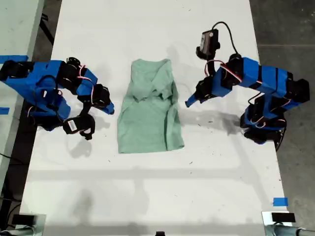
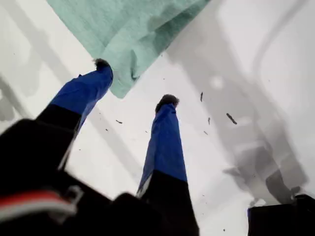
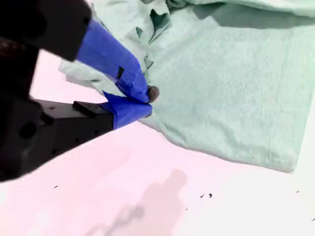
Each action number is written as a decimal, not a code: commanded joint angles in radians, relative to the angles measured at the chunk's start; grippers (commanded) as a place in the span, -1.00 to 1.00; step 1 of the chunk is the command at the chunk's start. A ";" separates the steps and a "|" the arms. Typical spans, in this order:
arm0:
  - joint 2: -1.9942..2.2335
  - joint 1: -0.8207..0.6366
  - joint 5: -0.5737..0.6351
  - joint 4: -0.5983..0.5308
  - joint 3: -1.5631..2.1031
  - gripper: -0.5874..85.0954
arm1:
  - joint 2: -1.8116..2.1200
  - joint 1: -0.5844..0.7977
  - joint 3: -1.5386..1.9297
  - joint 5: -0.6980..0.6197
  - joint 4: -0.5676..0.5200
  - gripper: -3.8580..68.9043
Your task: Fold tshirt
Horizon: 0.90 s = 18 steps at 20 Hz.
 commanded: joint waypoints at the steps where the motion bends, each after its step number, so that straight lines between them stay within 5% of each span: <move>1: 0.057 -0.012 0.009 -0.006 -0.055 -0.99 | 0.060 -0.014 -0.006 -0.003 -0.026 -0.29; 10: 0.034 0.008 0.000 -0.026 -0.057 -0.99 | 0.081 -0.034 0.021 0.015 -0.041 -0.30; 11: 0.031 0.011 0.006 -0.026 -0.058 -0.92 | 0.081 -0.035 0.023 0.018 -0.043 -0.30; 13: 0.009 0.029 0.026 -0.015 -0.086 -0.29 | 0.083 -0.038 0.026 0.021 -0.043 -0.30; 18: -0.046 0.072 -0.002 -0.023 -0.097 -0.24 | 0.092 -0.044 0.034 0.032 -0.044 -0.34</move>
